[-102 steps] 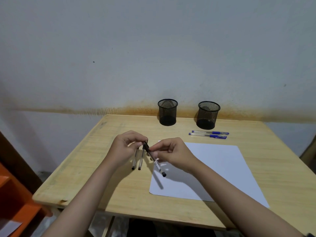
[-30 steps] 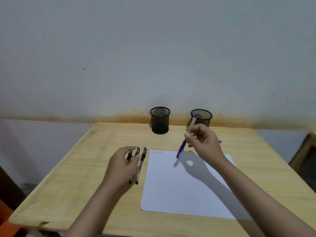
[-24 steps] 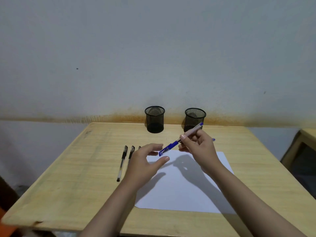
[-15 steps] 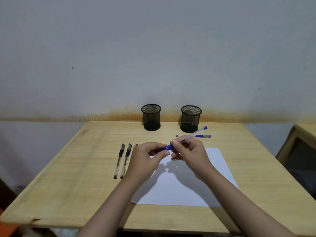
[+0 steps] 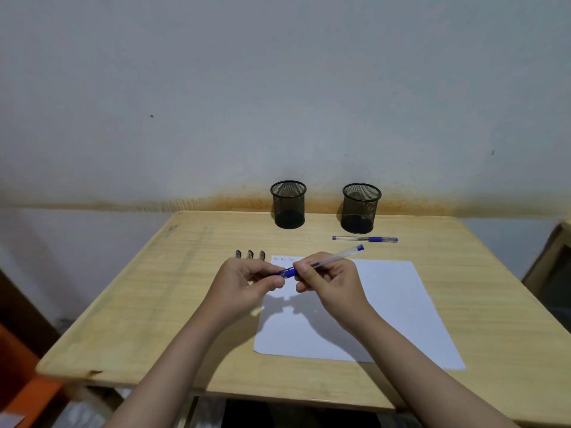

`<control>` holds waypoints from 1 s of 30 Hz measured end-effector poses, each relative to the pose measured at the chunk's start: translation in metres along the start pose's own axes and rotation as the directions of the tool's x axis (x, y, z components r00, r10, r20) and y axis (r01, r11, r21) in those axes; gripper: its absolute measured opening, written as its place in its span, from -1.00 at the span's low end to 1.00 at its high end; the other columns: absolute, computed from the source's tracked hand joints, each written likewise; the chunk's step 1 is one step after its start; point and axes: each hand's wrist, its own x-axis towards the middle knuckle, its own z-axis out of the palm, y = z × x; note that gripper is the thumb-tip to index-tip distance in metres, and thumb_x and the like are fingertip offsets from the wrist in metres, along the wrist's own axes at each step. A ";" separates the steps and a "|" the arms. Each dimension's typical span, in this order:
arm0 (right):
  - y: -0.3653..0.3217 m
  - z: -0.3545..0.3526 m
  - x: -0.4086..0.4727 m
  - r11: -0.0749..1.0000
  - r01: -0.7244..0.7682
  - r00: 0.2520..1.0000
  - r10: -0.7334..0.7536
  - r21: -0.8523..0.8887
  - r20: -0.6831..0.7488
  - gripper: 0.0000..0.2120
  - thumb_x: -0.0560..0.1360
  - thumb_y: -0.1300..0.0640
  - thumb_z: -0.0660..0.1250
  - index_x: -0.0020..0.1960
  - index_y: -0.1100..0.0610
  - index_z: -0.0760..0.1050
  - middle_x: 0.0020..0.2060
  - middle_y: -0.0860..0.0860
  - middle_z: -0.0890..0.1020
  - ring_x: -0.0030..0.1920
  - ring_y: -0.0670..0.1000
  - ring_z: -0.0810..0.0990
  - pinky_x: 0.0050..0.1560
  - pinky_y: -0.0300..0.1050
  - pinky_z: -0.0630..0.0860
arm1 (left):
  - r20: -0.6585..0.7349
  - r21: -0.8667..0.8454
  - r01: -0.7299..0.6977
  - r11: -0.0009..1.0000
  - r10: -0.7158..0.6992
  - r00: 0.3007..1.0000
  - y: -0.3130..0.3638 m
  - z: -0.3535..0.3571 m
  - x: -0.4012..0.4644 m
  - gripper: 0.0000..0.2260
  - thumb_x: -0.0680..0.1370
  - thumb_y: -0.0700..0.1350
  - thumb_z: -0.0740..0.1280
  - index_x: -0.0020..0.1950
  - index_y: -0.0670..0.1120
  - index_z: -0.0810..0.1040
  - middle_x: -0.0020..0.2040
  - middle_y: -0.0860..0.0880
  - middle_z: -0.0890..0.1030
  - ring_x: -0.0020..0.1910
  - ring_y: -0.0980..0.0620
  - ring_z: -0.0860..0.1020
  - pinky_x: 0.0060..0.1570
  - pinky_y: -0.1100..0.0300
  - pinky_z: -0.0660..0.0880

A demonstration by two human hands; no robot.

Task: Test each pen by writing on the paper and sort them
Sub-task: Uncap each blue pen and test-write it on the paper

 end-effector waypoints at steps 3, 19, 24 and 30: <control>0.002 0.010 0.001 1.000 0.010 1.000 -0.010 0.025 -0.005 -0.88 0.49 0.27 0.36 -0.10 0.33 0.62 -0.26 0.16 0.65 -0.34 0.00 0.61 -0.21 -0.08 0.62 | -0.002 -0.001 0.010 1.000 -0.010 1.000 -0.002 -0.008 -0.001 -0.67 0.41 -0.28 0.46 -0.31 0.19 0.68 -0.34 0.03 0.69 -0.36 0.13 0.56 -0.31 0.27 0.45; -0.011 -0.052 0.018 0.978 -0.003 0.954 0.065 0.207 -0.294 -0.76 0.38 0.04 0.38 -0.13 0.23 0.56 -0.44 -0.01 0.58 -0.42 -0.11 0.55 -0.22 -0.19 0.62 | -0.197 0.082 0.120 0.989 -0.102 0.975 -0.052 -0.106 -0.019 -0.73 0.44 -0.34 0.39 -0.32 0.01 0.70 -0.39 0.00 0.67 -0.37 0.17 0.60 -0.29 0.39 0.50; 0.003 -0.019 0.011 0.983 -0.133 0.966 0.156 0.123 -0.207 -0.88 0.51 0.20 0.33 -0.09 0.25 0.58 -0.36 0.07 0.57 -0.36 -0.06 0.56 -0.17 -0.09 0.63 | -0.285 0.260 0.283 0.923 -0.206 0.936 -0.085 -0.078 -0.007 -0.91 0.49 -0.17 0.38 -0.06 -0.12 0.68 -0.17 -0.03 0.66 -0.21 0.09 0.57 -0.24 0.23 0.44; 0.003 -0.012 0.010 0.983 -0.153 0.966 0.170 0.099 -0.196 -0.92 0.49 0.23 0.37 -0.08 0.24 0.60 -0.35 0.06 0.58 -0.37 -0.08 0.58 -0.06 0.03 0.62 | -0.285 0.574 0.263 0.776 -0.112 0.952 -0.113 -0.075 0.002 -0.86 0.49 -0.07 0.38 0.02 -0.03 0.67 -0.09 0.05 0.49 -0.04 0.02 0.47 -0.01 0.03 0.42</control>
